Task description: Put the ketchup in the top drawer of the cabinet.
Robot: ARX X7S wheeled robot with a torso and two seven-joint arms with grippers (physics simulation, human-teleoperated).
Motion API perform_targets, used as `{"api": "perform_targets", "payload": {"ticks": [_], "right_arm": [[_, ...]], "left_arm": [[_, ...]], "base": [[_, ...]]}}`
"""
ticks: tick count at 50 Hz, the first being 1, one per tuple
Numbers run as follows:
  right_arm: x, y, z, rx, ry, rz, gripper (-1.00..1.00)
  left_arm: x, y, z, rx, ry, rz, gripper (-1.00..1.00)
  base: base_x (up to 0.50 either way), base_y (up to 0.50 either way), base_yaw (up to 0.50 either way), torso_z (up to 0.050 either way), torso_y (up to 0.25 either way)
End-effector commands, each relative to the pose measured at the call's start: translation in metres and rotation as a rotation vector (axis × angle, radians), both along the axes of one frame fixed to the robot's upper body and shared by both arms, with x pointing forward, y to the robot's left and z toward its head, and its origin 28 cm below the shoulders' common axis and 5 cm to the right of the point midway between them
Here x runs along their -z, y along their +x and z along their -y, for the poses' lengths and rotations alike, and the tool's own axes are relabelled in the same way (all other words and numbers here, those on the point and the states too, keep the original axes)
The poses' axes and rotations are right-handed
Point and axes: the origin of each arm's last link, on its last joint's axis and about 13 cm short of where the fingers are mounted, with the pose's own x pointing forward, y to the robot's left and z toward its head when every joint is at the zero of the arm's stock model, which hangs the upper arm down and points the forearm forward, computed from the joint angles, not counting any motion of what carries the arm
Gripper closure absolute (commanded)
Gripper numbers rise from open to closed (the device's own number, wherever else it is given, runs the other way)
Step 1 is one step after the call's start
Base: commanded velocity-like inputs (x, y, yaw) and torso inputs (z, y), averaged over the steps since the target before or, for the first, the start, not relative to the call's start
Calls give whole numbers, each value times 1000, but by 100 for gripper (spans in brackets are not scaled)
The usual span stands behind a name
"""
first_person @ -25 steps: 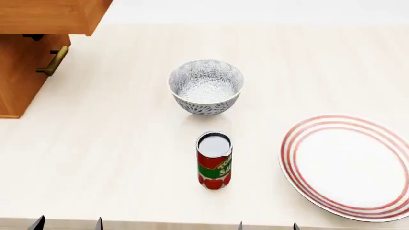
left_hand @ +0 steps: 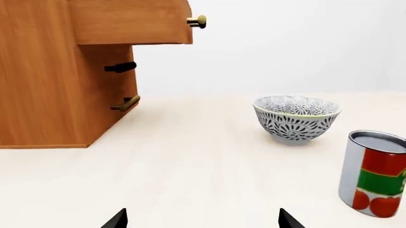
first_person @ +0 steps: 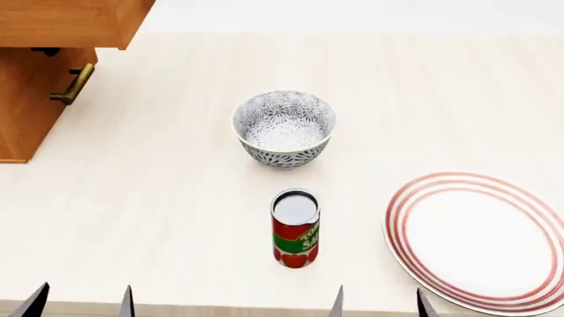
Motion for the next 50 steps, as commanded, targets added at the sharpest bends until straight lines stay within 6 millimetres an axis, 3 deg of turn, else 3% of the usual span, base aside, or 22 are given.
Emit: {"api": "perform_targets", "payload": {"ticks": [1, 18, 34, 50], "right_arm": [[-27, 3, 6, 15, -18, 76, -100], [-59, -11, 5, 15, -16, 163, -100], [-63, -15, 5, -2, -6, 165, -100], [-63, -15, 4, -21, -6, 165, -100]], "left_arm": [[-26, -1, -1, -3, 39, 63, -100], [-62, -13, 1, 16, 46, 168, -100], [-68, -16, 2, 24, 37, 183, -100], [-68, -16, 2, 23, 33, 180, -100]], "base": [[0, 0, 0, 0, 0], [0, 0, 0, 0, 0], [1, 0, 0, 0, 0], [467, 0, 0, 0, 0]]}}
